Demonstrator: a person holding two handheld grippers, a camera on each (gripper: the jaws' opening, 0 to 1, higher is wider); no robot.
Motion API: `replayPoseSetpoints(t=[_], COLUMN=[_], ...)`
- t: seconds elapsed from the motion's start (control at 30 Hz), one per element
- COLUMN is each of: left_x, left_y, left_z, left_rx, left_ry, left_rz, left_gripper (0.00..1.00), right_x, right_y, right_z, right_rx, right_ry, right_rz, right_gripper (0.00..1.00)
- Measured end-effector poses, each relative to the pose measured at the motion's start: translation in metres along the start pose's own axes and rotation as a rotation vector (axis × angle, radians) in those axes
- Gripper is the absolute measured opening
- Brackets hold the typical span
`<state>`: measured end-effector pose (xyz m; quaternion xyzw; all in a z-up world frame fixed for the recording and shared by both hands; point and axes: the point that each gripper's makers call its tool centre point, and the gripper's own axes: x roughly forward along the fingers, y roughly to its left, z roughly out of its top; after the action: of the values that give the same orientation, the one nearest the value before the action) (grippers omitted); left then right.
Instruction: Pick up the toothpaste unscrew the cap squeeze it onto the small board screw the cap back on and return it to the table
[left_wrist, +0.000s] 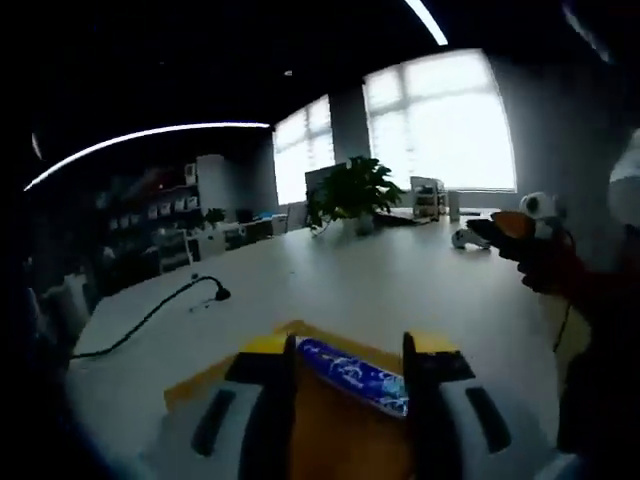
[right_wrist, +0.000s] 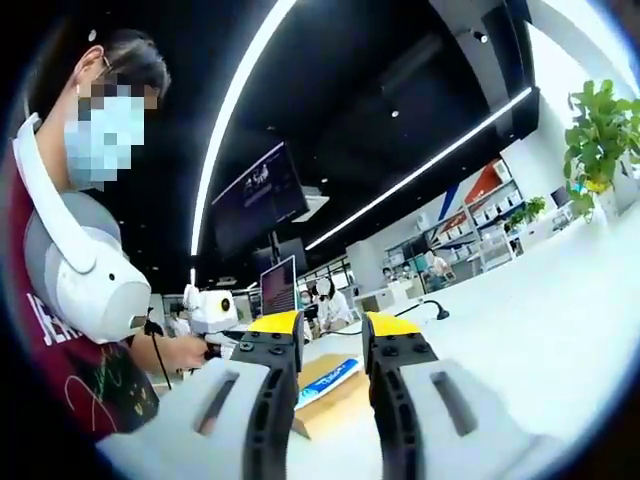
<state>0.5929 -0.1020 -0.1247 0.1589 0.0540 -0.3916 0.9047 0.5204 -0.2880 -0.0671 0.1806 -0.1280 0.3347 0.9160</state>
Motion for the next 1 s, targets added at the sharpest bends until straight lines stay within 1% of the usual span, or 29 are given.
replayPoseSetpoints(t=[0.07, 0.1, 0.17, 0.2, 0.23, 0.27, 0.3, 0.33, 0.4, 0.47, 0.53, 0.57, 0.63, 0.7, 0.77, 0.83, 0.87, 0.93, 1.0], left_x=[0.003, 0.004, 0.007, 0.008, 0.010, 0.011, 0.013, 0.013, 0.016, 0.020, 0.024, 0.026, 0.028, 0.031, 0.035, 0.043, 0.047, 0.052, 0.053], left_y=[-0.004, -0.007, -0.005, -0.005, -0.003, -0.002, -0.001, 0.000, 0.002, 0.001, -0.003, -0.003, -0.004, -0.003, 0.001, 0.004, 0.006, 0.007, 0.007], left_z=[-0.001, -0.003, -0.004, -0.007, -0.009, -0.010, -0.015, -0.018, -0.021, -0.025, -0.030, -0.032, -0.031, -0.029, -0.030, -0.035, -0.037, -0.038, -0.041], left_rx=[-0.021, -0.097, -0.177, -0.220, -0.273, -0.302, -0.356, -0.379, -0.372, -0.358, -0.388, -0.397, -0.405, -0.392, -0.366, -0.374, -0.389, -0.397, -0.372], left_ry=[-0.004, -0.002, 0.000, 0.013, 0.016, 0.009, 0.029, 0.036, 0.046, 0.067, 0.102, 0.110, 0.106, 0.100, 0.107, 0.135, 0.138, 0.144, 0.161], left_rz=[-0.005, -0.021, -0.026, -0.036, -0.051, -0.057, -0.058, -0.057, -0.053, -0.051, -0.076, -0.071, -0.074, -0.058, -0.038, -0.032, -0.030, -0.023, -0.020], left_gripper=[0.45, 0.47, 0.51, 0.52, 0.51, 0.50, 0.51, 0.51, 0.51, 0.51, 0.52, 0.52, 0.51, 0.51, 0.50, 0.49, 0.48, 0.47, 0.47], right_x=[-0.002, -0.002, -0.003, -0.004, -0.004, -0.005, -0.006, -0.008, -0.010, -0.014, -0.018, -0.019, -0.022, -0.024, -0.026, -0.027, -0.028, -0.030, -0.033], right_y=[-0.002, -0.003, -0.004, -0.005, -0.006, -0.006, -0.006, -0.007, -0.011, -0.017, -0.021, -0.022, -0.024, -0.024, -0.024, -0.026, -0.027, -0.028, -0.027], right_z=[0.000, -0.001, -0.001, -0.001, 0.000, -0.001, -0.001, -0.002, -0.003, -0.005, -0.007, -0.007, -0.007, -0.006, -0.006, -0.008, -0.009, -0.010, -0.009], right_rx=[0.003, 0.007, 0.017, 0.021, 0.022, 0.021, 0.021, 0.023, 0.032, 0.061, 0.083, 0.088, 0.092, 0.089, 0.090, 0.093, 0.095, 0.100, 0.097], right_ry=[0.000, -0.001, -0.004, -0.005, -0.006, -0.008, -0.010, -0.011, -0.013, -0.022, -0.030, -0.032, -0.036, -0.039, -0.041, -0.037, -0.035, -0.034, -0.039], right_rz=[-0.010, -0.014, -0.022, -0.026, -0.028, -0.031, -0.034, -0.042, -0.056, -0.085, -0.100, -0.104, -0.113, -0.119, -0.120, -0.125, -0.126, -0.129, -0.133], right_gripper=[0.25, 0.25, 0.25, 0.25, 0.25, 0.25, 0.25, 0.25, 0.25, 0.25, 0.25, 0.25, 0.25, 0.25, 0.25, 0.25, 0.25, 0.25, 0.25])
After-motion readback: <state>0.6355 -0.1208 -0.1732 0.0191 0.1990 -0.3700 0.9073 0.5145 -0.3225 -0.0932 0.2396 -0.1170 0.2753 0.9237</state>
